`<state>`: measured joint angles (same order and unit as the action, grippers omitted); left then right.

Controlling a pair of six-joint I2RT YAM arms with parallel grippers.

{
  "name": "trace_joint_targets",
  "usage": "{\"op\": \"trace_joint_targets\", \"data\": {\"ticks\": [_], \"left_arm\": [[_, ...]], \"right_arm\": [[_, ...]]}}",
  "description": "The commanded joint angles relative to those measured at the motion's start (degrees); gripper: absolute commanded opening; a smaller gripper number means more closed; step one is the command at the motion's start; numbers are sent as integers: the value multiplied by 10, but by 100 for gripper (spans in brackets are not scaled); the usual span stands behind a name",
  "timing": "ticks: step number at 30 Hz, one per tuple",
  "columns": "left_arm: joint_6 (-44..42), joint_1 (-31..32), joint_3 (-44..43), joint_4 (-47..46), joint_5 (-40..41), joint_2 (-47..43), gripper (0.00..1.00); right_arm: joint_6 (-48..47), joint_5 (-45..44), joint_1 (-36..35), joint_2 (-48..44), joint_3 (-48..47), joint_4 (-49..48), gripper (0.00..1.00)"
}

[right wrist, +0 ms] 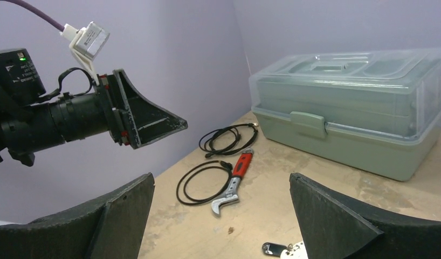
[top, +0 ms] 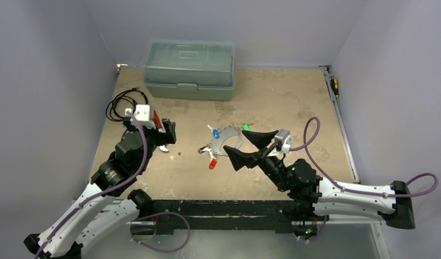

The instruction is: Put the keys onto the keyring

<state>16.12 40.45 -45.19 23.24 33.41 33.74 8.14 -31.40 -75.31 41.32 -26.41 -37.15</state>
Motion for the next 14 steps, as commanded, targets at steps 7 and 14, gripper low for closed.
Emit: {"op": "trace_joint_targets", "data": {"ticks": [7,14], "left_arm": [[12,-17,-11,-9,-30,7,91],[9,-18,-12,-6,-26,8,89]], "right_arm": [[3,7,0,-18,-1,-15,99],[3,-3,0,-7,-3,-26,99]]}}
